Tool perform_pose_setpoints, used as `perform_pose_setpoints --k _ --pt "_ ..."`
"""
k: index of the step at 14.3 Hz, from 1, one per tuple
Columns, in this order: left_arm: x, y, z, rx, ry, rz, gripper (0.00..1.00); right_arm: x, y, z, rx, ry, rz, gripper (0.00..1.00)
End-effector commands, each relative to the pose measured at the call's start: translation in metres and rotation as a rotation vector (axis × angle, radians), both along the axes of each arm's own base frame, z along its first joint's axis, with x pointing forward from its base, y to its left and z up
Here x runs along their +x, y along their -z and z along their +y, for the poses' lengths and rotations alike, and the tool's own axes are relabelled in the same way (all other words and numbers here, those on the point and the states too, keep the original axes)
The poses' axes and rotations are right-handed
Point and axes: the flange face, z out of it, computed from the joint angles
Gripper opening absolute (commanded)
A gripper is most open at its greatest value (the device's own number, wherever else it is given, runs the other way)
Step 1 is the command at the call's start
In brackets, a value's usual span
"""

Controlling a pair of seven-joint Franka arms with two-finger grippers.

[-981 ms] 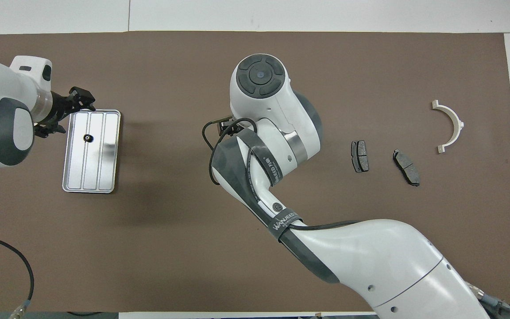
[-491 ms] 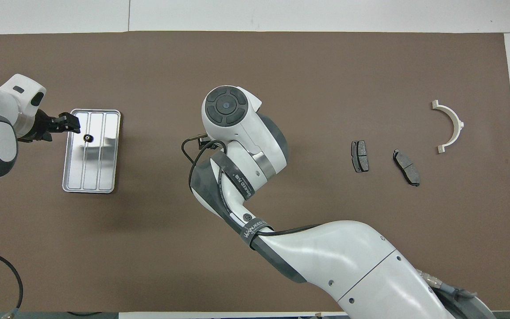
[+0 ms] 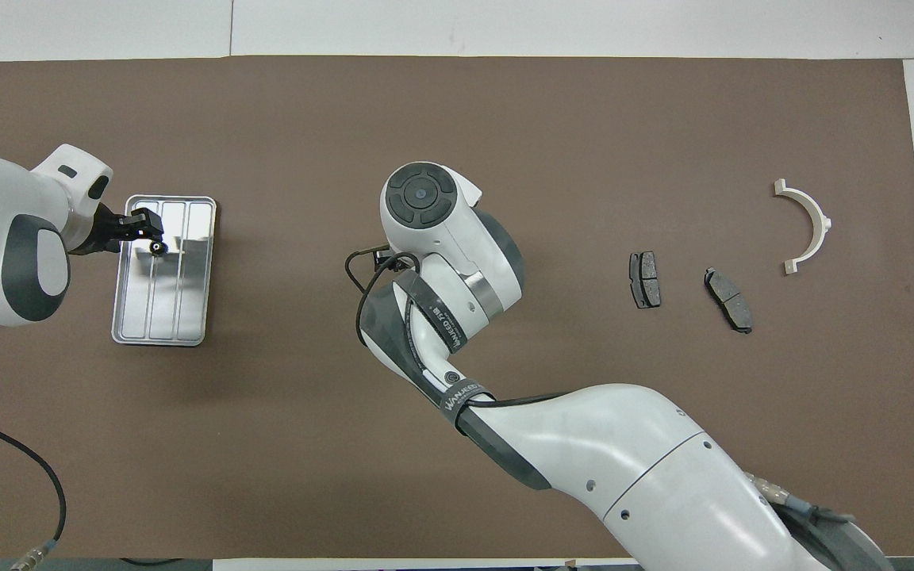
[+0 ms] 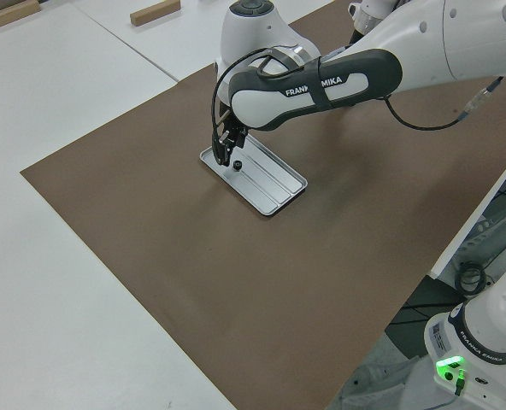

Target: Place bearing gear from tray to pile

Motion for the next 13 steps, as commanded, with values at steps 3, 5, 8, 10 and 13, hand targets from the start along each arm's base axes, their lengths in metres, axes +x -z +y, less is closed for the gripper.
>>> perform_pose_setpoints --k 3,5,8,10,13 --pt "-0.001 0.008 -0.008 -0.003 -0.025 -0.018 0.67 -0.013 -0.008 -0.004 -0.014 0.000 0.040 1.00" --pt "-0.001 0.011 -0.021 -0.005 -0.022 -0.021 0.66 -0.013 -0.011 -0.003 -0.011 0.001 0.040 1.00" --pt "-0.006 0.018 -0.021 -0.005 -0.022 -0.009 0.64 -0.015 -0.011 0.000 -0.005 0.004 0.043 1.00" --pt "-0.007 0.019 -0.020 -0.004 -0.021 -0.007 0.61 -0.016 -0.009 0.001 -0.003 0.004 0.043 1.00" --pt "-0.008 0.021 -0.020 -0.004 -0.019 -0.002 0.60 -0.021 -0.009 0.007 -0.003 -0.005 0.041 1.00"
